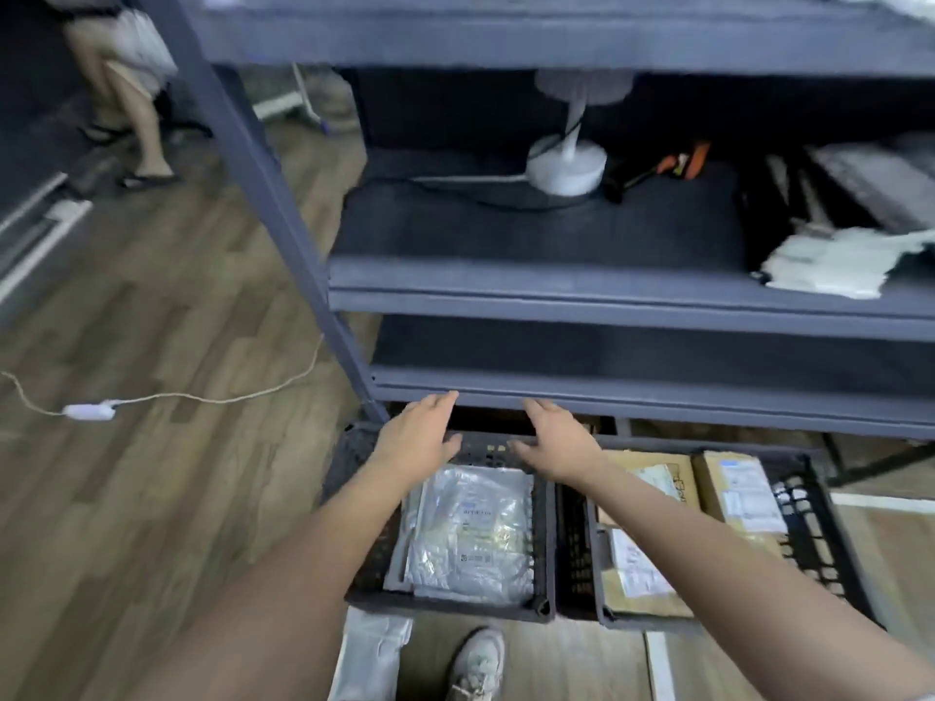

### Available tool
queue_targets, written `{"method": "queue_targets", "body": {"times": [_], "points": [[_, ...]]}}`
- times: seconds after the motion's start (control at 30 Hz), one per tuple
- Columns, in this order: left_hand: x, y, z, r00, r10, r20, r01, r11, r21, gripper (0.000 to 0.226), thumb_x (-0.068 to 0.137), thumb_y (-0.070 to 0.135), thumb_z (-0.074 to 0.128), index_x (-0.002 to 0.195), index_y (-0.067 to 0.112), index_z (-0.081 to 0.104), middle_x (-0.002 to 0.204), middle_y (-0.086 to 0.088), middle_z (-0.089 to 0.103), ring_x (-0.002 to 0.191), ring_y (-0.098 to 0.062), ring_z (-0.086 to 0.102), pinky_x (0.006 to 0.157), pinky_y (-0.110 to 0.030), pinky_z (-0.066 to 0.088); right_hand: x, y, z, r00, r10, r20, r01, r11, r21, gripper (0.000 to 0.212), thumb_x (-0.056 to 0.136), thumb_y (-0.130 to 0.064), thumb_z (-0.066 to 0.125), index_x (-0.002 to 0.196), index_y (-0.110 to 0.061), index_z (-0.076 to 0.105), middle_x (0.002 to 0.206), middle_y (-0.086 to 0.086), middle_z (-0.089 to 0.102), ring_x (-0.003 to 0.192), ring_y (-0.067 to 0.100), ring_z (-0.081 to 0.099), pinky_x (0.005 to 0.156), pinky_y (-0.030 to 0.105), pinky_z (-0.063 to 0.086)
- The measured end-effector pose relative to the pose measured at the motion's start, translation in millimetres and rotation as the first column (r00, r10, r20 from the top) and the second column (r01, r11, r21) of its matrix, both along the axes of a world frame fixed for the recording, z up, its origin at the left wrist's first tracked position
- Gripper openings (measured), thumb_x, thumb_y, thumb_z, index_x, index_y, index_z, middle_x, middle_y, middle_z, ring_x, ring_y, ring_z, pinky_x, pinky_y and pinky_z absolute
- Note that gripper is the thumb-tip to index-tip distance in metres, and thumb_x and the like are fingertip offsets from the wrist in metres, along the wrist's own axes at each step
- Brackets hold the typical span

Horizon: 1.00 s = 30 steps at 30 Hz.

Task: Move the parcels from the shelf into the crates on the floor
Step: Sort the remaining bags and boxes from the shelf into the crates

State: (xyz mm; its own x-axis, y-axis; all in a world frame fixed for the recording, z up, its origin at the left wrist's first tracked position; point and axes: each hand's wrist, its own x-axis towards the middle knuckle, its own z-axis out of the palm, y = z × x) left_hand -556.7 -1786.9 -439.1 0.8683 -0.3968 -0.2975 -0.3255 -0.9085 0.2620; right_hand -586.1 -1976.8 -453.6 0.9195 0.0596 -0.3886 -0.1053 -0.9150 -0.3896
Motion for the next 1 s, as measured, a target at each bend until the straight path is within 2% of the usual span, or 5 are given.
{"method": "queue_targets", "body": {"times": [0.27, 0.47, 0.57, 0.8, 1.0], "points": [[-4, -22, 252, 0.977, 0.017, 0.211, 0.008, 0.993, -0.115, 0.055, 0.097, 0.037, 0.043, 0.147, 0.02, 0.028, 0.148, -0.002, 0.038, 0.132, -0.022, 0.04, 0.103, -0.04, 0.041, -19, -15, 255, 0.98, -0.004, 0.201, 0.009, 1.0, -0.025, 0.064, 0.096, -0.038, 0.046, 0.149, -0.012, 0.02, 0.152, 0.008, 0.03, 0.134, 0.026, 0.038, 0.107, 0.034, 0.035], [-6, -45, 384, 0.909, 0.025, 0.415, 0.041, 0.988, -0.151, 0.048, 0.097, 0.041, 0.041, 0.139, 0.017, 0.041, 0.139, -0.003, 0.047, 0.126, -0.023, 0.045, 0.097, -0.039, 0.043, -27, -43, 374, 0.908, -0.044, 0.417, 0.069, 0.997, -0.045, 0.06, 0.096, -0.044, 0.041, 0.145, -0.012, 0.03, 0.145, 0.011, 0.041, 0.134, 0.025, 0.038, 0.107, 0.035, 0.034], [-3, -53, 412, 0.89, 0.045, 0.454, 0.036, 0.985, -0.169, 0.048, 0.097, 0.041, 0.042, 0.137, 0.015, 0.041, 0.138, -0.005, 0.047, 0.125, -0.025, 0.046, 0.096, -0.041, 0.044, -29, -56, 404, 0.883, -0.066, 0.466, 0.1, 0.994, -0.049, 0.062, 0.097, -0.041, 0.042, 0.148, -0.011, 0.023, 0.151, 0.011, 0.033, 0.138, 0.025, 0.031, 0.111, 0.034, 0.028], [45, -58, 426, 0.885, 0.039, 0.463, 0.034, 0.988, -0.15, 0.051, 0.096, 0.041, 0.044, 0.14, 0.015, 0.038, 0.139, -0.008, 0.045, 0.124, -0.027, 0.047, 0.095, -0.042, 0.045, 12, -70, 423, 0.862, -0.038, 0.506, 0.106, 0.989, -0.106, 0.065, 0.097, -0.038, 0.044, 0.149, -0.01, 0.019, 0.148, 0.012, 0.035, 0.134, 0.027, 0.036, 0.108, 0.037, 0.034], [110, -54, 430, 0.897, 0.009, 0.441, 0.051, 0.991, -0.124, 0.055, 0.096, 0.038, 0.047, 0.144, 0.014, 0.032, 0.147, -0.007, 0.038, 0.131, -0.025, 0.04, 0.103, -0.041, 0.04, 80, -67, 432, 0.864, 0.023, 0.503, 0.066, 0.985, -0.158, 0.066, 0.097, -0.036, 0.046, 0.15, -0.011, 0.015, 0.152, 0.009, 0.029, 0.135, 0.026, 0.036, 0.108, 0.037, 0.035]]}}
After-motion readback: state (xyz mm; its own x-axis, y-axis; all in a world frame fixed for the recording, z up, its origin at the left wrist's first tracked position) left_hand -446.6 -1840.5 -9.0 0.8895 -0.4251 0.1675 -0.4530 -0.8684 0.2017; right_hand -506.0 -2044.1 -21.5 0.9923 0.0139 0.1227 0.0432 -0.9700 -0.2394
